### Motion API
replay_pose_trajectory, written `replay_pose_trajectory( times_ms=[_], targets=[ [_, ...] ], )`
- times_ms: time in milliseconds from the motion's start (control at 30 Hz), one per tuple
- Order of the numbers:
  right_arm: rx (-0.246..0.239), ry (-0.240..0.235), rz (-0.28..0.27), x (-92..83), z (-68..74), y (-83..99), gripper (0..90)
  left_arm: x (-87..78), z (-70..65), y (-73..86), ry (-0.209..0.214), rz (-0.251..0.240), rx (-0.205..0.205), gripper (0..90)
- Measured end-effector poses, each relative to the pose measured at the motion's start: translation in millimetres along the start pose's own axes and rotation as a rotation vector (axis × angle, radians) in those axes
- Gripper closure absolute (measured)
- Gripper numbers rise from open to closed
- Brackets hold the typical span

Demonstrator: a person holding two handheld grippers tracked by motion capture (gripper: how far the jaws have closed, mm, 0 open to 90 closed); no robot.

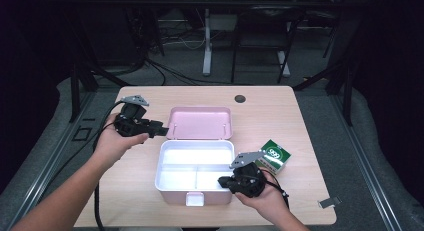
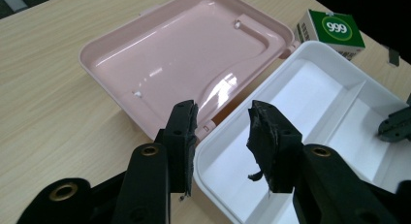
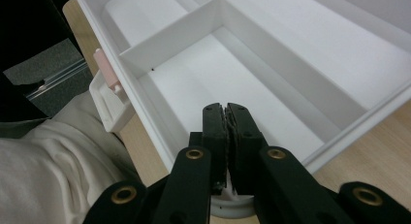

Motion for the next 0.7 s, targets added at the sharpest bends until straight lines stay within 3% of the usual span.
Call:
replay_pose_trajectory(
  times_ms=[33, 500, 700],
  targets=[
    [0.0, 0.0, 0.0, 0.0, 0.0, 0.0, 86.8, 0.0, 0.0, 0.0, 0.0, 0.0, 0.0, 62.0],
    [0.049, -0.034, 0.005, -4.3, -0.2, -5.5, 79.8, -2.9, -23.0, -7.9, 0.023, 0.096, 0.207, 63.5],
    [0.043, -0.029, 0.017, -8.6, 0.7, -12.2, 79.1, -2.1, -27.8, -10.8, 0.029, 0.121, 0.244, 64.6]
  ],
)
Point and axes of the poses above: each handheld gripper's, and its own axes: x roughly forward along the jaws, y roughly out of its underside, z roughly to its left, the point moved 1 cm from there along x, roughly forward along the jaws, and after that the axes turned 5 degrees about -y, right-handed, at the moved point
